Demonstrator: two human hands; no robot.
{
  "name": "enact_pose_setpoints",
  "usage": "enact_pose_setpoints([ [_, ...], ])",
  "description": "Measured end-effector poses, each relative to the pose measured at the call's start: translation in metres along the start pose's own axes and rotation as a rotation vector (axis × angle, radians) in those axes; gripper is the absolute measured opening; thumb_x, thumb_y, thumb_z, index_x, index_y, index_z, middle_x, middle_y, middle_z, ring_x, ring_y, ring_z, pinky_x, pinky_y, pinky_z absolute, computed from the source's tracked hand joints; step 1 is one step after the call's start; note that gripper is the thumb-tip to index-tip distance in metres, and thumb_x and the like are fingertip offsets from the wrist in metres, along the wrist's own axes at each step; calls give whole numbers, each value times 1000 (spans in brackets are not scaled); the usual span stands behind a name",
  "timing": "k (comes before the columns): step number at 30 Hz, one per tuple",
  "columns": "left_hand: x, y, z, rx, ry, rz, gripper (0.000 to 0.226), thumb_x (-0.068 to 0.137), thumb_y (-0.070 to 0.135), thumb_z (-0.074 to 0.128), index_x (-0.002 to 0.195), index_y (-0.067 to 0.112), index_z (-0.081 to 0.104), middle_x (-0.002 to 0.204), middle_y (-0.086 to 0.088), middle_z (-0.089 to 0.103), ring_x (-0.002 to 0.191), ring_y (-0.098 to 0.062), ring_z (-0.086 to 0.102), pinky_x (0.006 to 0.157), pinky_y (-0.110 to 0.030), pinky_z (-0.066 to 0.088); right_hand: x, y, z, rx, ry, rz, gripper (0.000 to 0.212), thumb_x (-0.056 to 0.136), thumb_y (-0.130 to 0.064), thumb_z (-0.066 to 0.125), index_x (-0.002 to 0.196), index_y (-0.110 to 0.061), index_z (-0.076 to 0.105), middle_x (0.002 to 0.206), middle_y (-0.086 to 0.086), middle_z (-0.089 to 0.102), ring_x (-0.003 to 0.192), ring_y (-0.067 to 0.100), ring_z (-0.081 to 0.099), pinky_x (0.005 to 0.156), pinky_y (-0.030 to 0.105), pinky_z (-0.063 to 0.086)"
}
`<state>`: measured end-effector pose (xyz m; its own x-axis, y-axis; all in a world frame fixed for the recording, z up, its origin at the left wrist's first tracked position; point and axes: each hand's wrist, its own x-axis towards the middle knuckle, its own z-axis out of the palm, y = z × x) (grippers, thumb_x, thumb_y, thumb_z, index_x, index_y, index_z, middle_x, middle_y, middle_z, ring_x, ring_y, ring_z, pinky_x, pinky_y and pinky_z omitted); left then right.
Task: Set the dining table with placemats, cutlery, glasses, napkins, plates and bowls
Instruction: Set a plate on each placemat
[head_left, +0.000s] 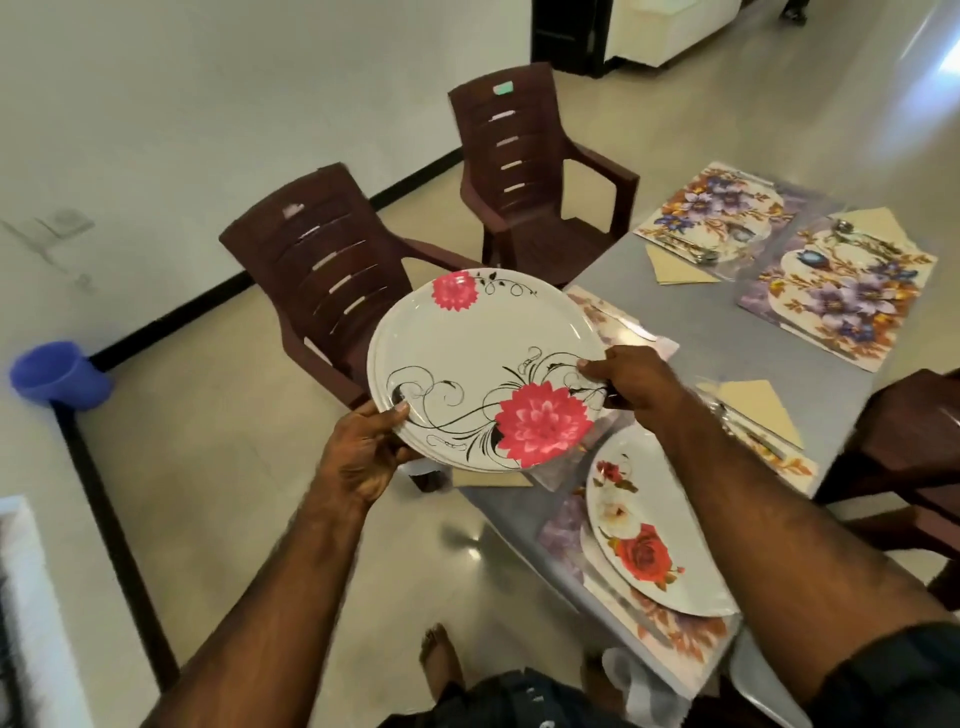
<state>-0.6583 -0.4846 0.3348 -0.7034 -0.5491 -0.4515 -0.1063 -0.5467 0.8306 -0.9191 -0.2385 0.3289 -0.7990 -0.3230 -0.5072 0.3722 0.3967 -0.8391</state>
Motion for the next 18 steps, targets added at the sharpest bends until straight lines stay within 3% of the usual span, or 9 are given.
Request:
enact_pose_setpoints([
  [2,8,14,-24,1,-22,-1,26,95,2,64,120,0,71,106,-18,78,87,-31,77,69,-44,66,3,-12,25,-66,21,-3,22,75,-17,93,87,-10,77,91,14,79,79,29,77,82,51,64],
  [6,26,39,-61,-25,-44,-29,26,96,2,63,121,1,71,109,-17,78,90,-30,77,71,-45,66,7,-30,62,-257,55,-31,27,77,-20,92,96,-8,77,96,9,79,91,30,76,90,52,62],
  [8,37,48,-75,-17,-53,-25,23,97,1,63,117,2,73,106,-17,78,87,-30,77,71,-47,66,8,-38,72,-230,81,-30,24,81,-10,88,101,-5,76,97,10,77,90,30,75,89,53,62],
  [11,52,56,-86,-24,-40,-31,20,96,-2,60,113,-1,72,99,-18,77,82,-31,76,68,-47,66,14,-45,75,-227,92,-16,19,82,-5,84,94,-15,74,98,11,78,90,33,77,87,56,63],
  [18,103,61,-76,-45,13,-73,25,95,-3,63,118,-2,72,102,-17,78,82,-30,78,64,-47,65,48,-60,73,-156,4,142,27,88,-17,82,109,-3,71,105,20,77,92,32,73,83,44,62],
])
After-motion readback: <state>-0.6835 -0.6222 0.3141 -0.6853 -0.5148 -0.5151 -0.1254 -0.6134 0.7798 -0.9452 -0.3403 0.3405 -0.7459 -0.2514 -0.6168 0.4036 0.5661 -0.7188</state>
